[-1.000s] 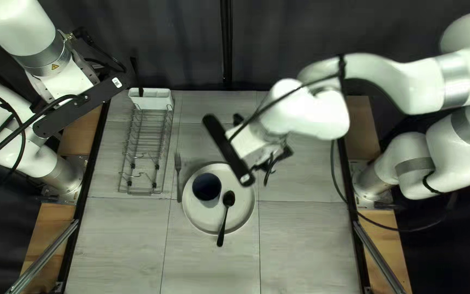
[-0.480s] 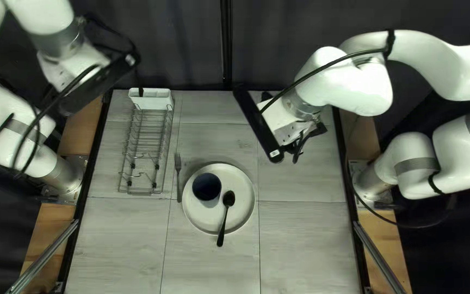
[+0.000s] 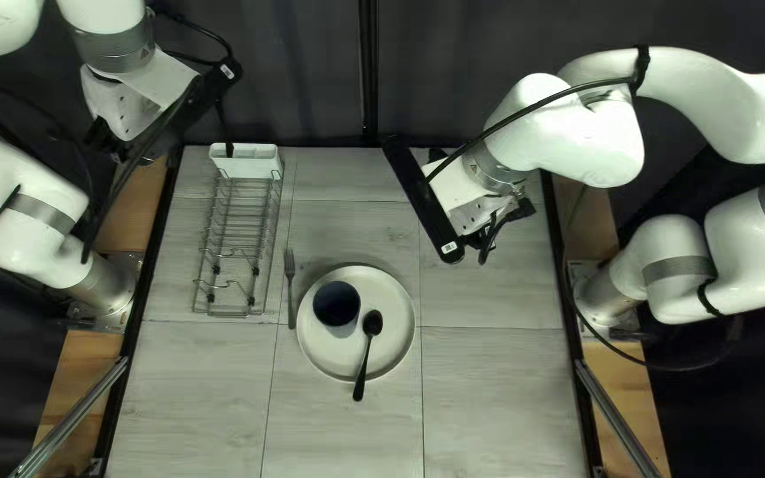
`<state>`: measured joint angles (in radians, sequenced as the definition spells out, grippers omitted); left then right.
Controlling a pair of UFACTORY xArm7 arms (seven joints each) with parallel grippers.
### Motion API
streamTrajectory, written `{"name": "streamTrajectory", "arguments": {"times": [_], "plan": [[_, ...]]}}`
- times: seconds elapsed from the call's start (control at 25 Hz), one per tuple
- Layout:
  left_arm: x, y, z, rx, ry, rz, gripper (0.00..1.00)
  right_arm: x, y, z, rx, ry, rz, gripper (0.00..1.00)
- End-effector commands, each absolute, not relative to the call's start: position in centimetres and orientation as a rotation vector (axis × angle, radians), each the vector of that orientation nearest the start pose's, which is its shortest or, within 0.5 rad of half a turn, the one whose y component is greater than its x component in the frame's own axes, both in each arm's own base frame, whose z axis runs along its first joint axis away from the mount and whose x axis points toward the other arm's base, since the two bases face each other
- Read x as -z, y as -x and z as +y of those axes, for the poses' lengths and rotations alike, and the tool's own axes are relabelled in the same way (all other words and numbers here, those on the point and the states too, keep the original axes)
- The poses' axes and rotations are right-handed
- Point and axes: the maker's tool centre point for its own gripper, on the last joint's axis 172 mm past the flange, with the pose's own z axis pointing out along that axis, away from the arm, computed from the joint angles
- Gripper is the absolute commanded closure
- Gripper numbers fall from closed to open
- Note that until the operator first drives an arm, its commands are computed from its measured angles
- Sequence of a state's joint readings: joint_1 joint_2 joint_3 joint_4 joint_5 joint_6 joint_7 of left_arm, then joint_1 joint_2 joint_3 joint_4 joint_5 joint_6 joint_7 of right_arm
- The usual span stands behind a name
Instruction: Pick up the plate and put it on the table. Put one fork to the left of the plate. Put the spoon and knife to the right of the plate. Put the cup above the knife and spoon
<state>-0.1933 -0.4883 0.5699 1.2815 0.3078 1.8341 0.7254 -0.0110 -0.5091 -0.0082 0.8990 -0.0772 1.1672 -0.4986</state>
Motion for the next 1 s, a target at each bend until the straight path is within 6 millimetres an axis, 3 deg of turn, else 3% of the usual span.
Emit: {"name": "streamTrajectory", "arguments": {"times": [0.04,0.16,0.6,0.8,1.0], "plan": [[-36.1,-24.7,26.9,-0.188,3.097,0.439,0.0,-32.7,-39.1,-2.4,0.351,3.15,-0.807,0.0],[-35.0,-24.8,28.8,-0.233,3.066,0.387,0.0,-32.7,-39.1,-2.4,0.351,3.15,-0.807,0.0],[-27.4,-23.3,33.8,-0.334,3.088,0.198,0.0,-32.7,-39.1,-2.4,0.351,3.15,-0.807,0.0],[-25.4,-22.1,35.1,-0.332,3.129,0.185,0.0,-32.7,-39.1,-2.4,0.351,3.15,-0.807,0.0],[-23.9,-22.3,35.4,-0.318,3.161,0.194,0.0,-32.7,-39.1,-2.4,0.351,3.15,-0.807,0.0]]}}
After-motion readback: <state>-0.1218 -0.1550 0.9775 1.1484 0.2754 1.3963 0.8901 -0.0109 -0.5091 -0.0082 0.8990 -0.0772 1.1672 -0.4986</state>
